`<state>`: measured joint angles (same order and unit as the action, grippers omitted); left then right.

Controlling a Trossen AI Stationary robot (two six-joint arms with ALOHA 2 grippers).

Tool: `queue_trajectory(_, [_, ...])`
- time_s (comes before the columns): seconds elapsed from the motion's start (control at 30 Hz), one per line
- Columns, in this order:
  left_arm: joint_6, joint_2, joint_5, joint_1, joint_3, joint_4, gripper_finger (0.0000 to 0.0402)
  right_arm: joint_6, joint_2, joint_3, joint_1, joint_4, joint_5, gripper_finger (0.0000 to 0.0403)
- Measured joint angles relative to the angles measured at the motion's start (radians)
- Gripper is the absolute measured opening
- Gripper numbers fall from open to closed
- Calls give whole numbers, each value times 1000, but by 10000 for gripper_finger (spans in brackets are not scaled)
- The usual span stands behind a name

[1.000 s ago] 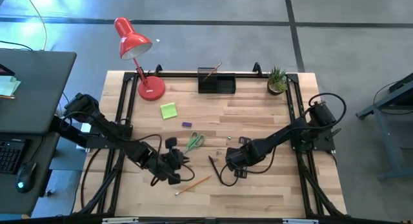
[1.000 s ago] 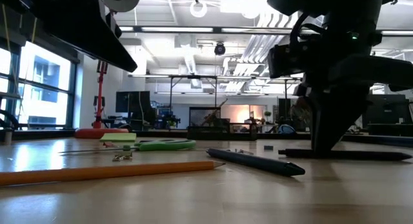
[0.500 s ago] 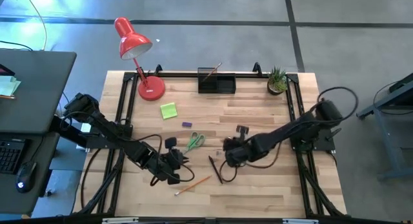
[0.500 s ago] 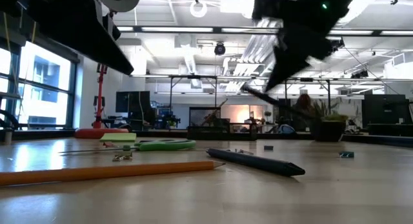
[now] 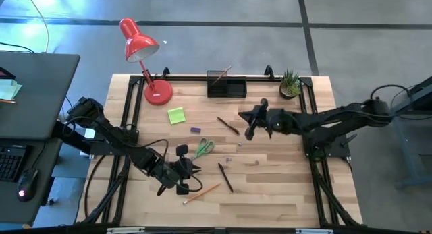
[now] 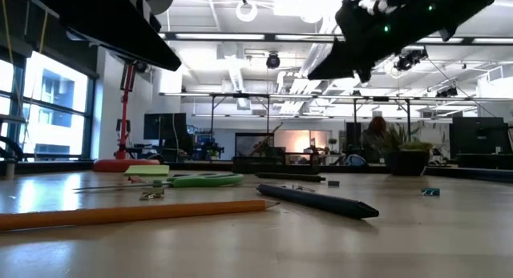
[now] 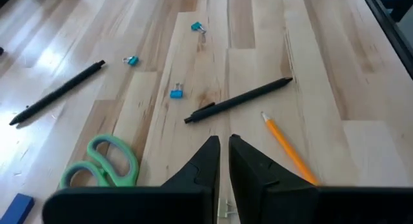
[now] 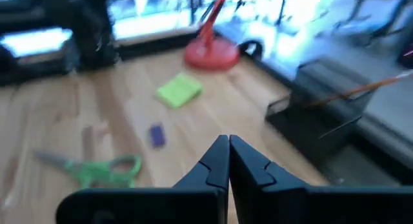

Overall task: Pick and place office supplies into organizer
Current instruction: Put the right black pen into the desk organizer

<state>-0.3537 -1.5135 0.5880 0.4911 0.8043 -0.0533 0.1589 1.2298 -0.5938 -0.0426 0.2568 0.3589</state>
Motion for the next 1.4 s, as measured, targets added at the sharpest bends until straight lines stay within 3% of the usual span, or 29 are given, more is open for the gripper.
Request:
queue_trajectory(0.3, [33,0,7,-14,0,-1,18,50,188,-215,-75,-430,-192,46])
queue_trajectory(0.6, [-22,0,-2,-13,0,-30,8,43,415,-225,-53,-337,-178,111])
queue_trajectory(0.87, [-26,0,-21,-6,0,-32,9,24,505,-292,-62,-417,-178,125])
queue_trajectory(1.17, [247,0,86,-60,23,-10,1,20,469,-303,-20,-566,-104,113])
queue_trajectory(1.23, [299,0,20,-124,44,-7,4,27,424,-303,3,-599,-97,113])
queue_trajectory(1.4, [410,-12,-266,-314,76,58,25,67,316,-286,65,-656,-158,113])
